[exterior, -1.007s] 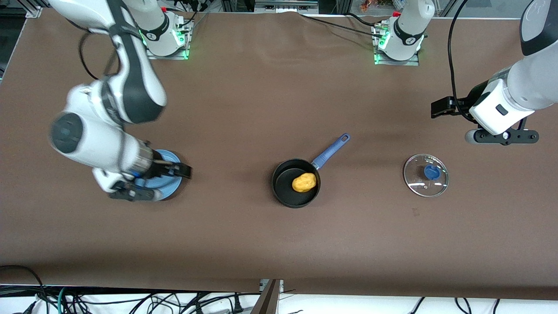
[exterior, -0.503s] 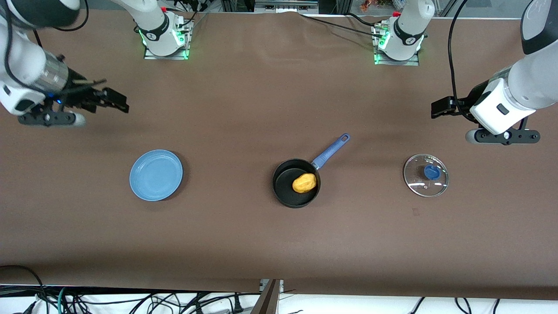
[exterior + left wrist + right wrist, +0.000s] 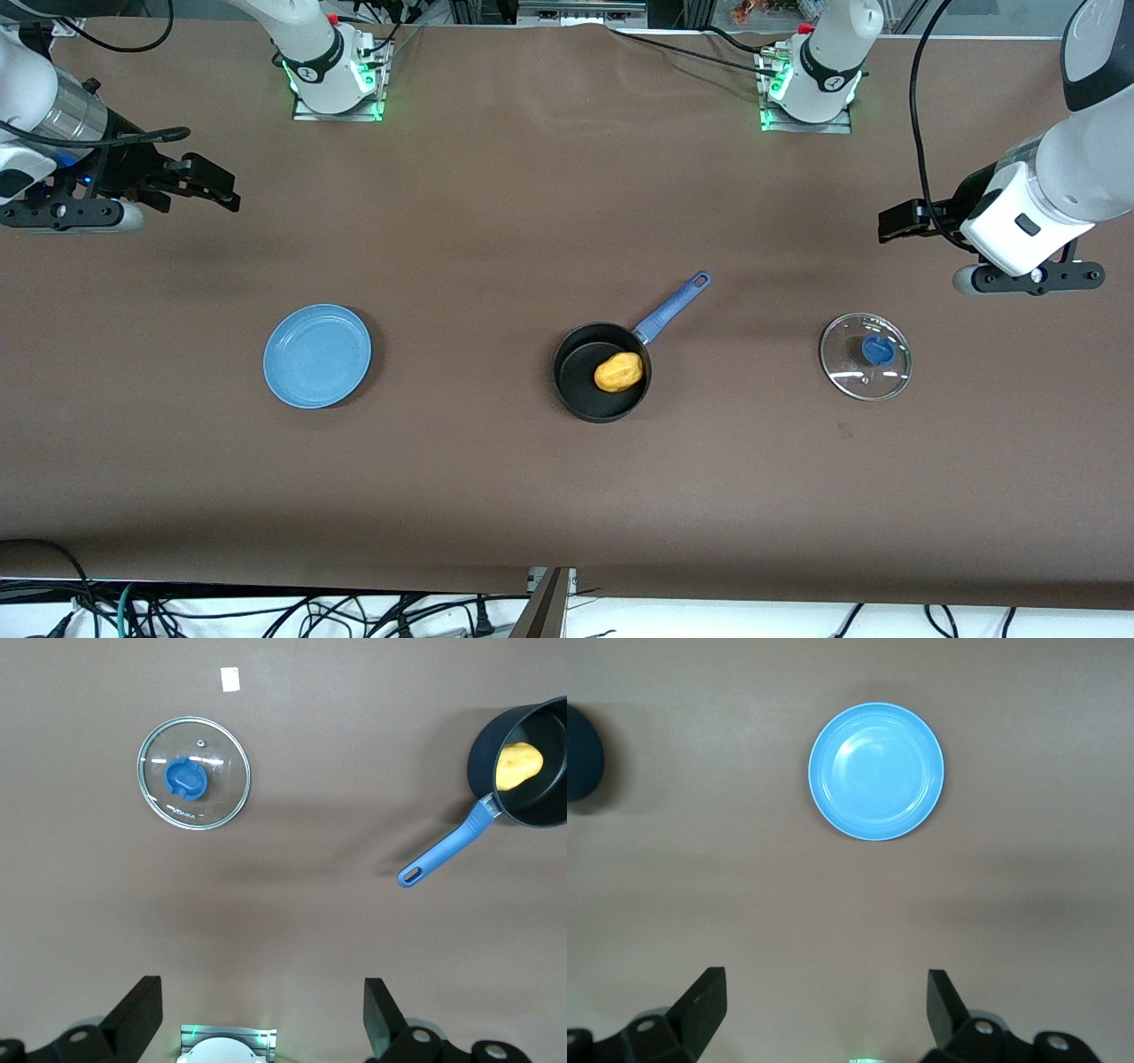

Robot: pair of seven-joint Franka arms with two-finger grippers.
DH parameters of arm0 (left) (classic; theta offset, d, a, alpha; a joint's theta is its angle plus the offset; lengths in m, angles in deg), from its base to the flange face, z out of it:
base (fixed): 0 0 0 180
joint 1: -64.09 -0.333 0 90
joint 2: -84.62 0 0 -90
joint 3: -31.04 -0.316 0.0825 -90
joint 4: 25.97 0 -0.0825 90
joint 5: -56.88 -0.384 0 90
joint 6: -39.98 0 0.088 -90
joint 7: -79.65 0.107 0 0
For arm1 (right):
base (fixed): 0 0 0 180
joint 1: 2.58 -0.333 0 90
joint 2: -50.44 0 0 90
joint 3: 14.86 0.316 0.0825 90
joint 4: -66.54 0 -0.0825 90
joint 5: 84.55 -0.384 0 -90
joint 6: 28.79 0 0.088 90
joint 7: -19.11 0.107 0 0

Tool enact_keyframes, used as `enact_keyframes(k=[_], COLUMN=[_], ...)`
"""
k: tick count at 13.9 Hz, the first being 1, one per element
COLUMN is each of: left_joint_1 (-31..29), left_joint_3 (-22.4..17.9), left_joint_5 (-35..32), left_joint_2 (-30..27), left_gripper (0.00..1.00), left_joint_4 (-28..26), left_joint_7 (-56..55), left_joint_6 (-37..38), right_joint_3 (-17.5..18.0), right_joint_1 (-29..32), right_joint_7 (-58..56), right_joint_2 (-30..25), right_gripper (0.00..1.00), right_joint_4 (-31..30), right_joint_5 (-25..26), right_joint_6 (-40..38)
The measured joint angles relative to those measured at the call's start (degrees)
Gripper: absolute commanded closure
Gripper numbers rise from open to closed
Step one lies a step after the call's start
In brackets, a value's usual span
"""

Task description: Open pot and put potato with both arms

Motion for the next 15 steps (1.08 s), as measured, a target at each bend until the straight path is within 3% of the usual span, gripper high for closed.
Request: enact_keyframes(k=[15], left_joint_1=[-0.03], left_joint_3=[-0.1], left_joint_5=[0.0], left_joint_2=[0.01], left_gripper=[0.0], left_joint_4=[0.03], left_joint_7=[-0.25], left_joint_6=[0.0], right_joint_3=[-0.21], right_joint_1=[0.0], right_joint_7=[-4.18], right_joint_2=[0.71], right_gripper=[0.0], right_joint_4=[1.06], right_joint_5=[1.3], right_joint_6=[-0.03])
